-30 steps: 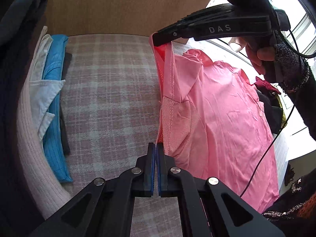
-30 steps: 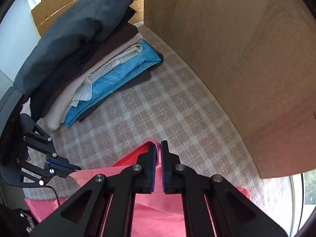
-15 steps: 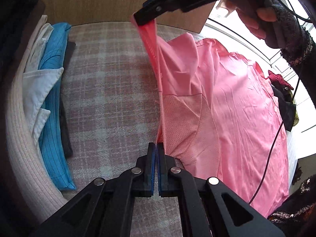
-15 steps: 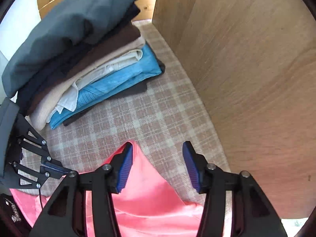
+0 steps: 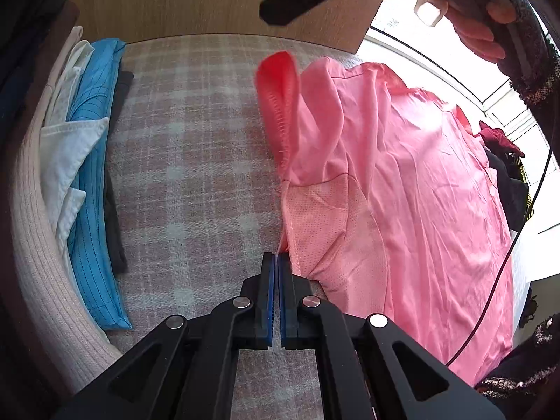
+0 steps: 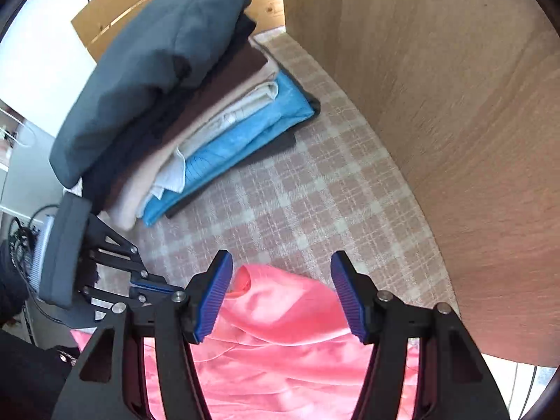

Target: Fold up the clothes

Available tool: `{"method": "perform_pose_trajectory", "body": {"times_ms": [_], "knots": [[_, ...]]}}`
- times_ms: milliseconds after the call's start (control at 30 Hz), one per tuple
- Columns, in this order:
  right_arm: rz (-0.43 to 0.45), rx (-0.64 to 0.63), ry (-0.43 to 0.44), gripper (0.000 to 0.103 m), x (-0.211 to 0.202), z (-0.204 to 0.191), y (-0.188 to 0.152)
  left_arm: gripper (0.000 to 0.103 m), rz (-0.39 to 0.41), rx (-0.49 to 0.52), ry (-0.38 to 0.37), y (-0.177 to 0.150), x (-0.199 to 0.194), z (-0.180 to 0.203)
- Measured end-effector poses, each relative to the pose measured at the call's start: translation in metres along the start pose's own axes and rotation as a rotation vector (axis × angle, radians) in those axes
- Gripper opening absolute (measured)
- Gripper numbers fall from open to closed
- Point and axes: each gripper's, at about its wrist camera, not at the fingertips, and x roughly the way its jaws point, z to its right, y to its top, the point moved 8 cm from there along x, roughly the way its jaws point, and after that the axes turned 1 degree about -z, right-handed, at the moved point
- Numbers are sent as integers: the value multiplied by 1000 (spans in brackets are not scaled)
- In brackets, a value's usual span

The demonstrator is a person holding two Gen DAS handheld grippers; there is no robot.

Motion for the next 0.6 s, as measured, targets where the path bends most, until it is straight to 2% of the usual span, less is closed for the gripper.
{"method": "perform_pose_trajectory", "body": {"times_ms": [33,133,167,267,300,367,400,433,500,600], "knots": [[15,17,6,58,-8,3,1,1,0,-1,0,0,0,0],[53,33,-143,58,-25,20,-2,5,-2,-5,13,-1,-2,-2],[62,34,-166,58,-26,24,-10,6,-3,-9,25,-2,-3,-3],[43,73,-159,58,-13,35,-45,11,28,-14,116,-2,-24,-17],[29,101,-146,56,-6,41,-57,11,48,-21,119,2,-33,-21],[3,154,-121,38,10,52,-78,12,106,-31,80,18,-50,-22],[-8,169,-116,23,19,55,-84,13,127,-16,78,30,-53,-20],[-19,183,-111,16,28,59,-89,13,147,0,76,43,-55,-19],[-36,206,-102,15,44,64,-98,13,158,70,103,72,-45,-11],[-11,190,-100,15,40,64,-95,14,115,130,189,107,-13,-11]]}}
